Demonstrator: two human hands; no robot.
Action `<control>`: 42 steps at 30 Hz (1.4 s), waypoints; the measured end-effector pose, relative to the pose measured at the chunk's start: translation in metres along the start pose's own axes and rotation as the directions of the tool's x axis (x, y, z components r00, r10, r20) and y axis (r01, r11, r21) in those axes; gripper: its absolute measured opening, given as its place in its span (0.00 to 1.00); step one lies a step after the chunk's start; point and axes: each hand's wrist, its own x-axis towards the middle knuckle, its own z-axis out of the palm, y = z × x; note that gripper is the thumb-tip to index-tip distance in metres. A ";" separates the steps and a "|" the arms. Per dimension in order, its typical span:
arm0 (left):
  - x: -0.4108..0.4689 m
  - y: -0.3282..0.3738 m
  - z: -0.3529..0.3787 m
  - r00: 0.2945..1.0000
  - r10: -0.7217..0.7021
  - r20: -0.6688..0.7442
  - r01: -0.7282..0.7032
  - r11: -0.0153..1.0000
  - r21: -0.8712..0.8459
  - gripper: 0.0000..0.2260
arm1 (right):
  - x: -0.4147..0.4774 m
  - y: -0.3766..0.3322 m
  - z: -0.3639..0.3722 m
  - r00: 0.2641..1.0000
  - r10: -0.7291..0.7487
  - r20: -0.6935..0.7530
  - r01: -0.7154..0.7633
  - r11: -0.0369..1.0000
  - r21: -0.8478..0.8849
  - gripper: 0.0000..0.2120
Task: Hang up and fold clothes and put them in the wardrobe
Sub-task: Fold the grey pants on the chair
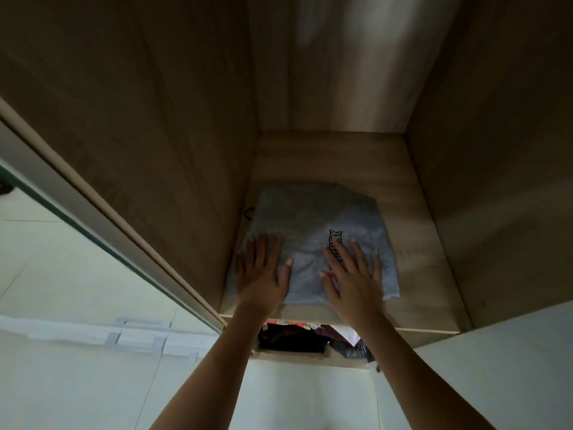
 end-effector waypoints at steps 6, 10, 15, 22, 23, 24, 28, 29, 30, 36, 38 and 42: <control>0.054 -0.004 0.011 0.997 0.002 -0.077 0.000 1.000 0.019 0.30 | 0.050 0.002 0.015 0.994 0.018 -0.112 -0.019 1.000 -0.007 0.24; 0.094 -0.007 0.018 0.986 0.023 -0.165 -0.021 1.000 0.017 0.27 | 0.088 0.005 0.024 0.983 0.024 -0.180 -0.025 1.000 -0.001 0.24; 0.140 -0.008 0.025 0.958 0.019 -0.286 -0.019 1.000 0.004 0.22 | 0.136 0.013 0.034 0.982 0.020 -0.190 -0.024 1.000 -0.020 0.25; 0.178 -0.008 0.036 0.862 0.122 -0.493 -0.187 0.979 -0.083 0.15 | 0.185 0.015 0.038 0.996 0.026 -0.090 -0.026 1.000 0.004 0.38; 0.181 -0.008 0.035 0.859 0.132 -0.495 -0.196 0.977 -0.079 0.18 | 0.191 0.014 0.040 0.994 0.030 -0.106 -0.030 1.000 -0.002 0.37; 0.184 -0.008 0.034 0.868 0.132 -0.479 -0.191 0.978 -0.077 0.21 | 0.196 0.014 0.043 0.991 0.035 -0.129 -0.038 0.999 -0.014 0.37; 0.192 -0.006 0.031 0.946 0.098 -0.309 -0.128 0.989 -0.078 0.33 | 0.215 0.006 0.052 0.979 0.076 -0.189 -0.075 0.997 0.010 0.30; 0.194 -0.007 0.032 0.955 0.093 -0.280 -0.123 0.988 -0.092 0.34 | 0.216 0.005 0.054 0.975 0.077 -0.207 -0.074 0.997 0.022 0.28; 0.195 -0.007 0.032 0.962 0.087 -0.259 -0.117 0.988 -0.103 0.36 | 0.216 0.005 0.054 0.968 0.072 -0.242 -0.066 0.997 0.031 0.26; 0.194 -0.008 0.032 0.955 0.075 -0.285 -0.119 0.983 -0.138 0.40 | 0.194 0.001 0.048 0.908 0.068 -0.414 -0.046 0.997 0.064 0.17; 0.192 -0.004 0.029 0.918 0.062 -0.392 -0.120 0.985 -0.125 0.33 | 0.190 0.000 0.047 0.878 0.089 -0.470 -0.120 0.992 -0.037 0.12; 0.184 0.004 0.022 0.877 0.103 -0.469 -0.067 0.993 0.092 0.18 | 0.192 0.000 0.046 0.890 0.119 -0.440 -0.143 0.990 -0.021 0.13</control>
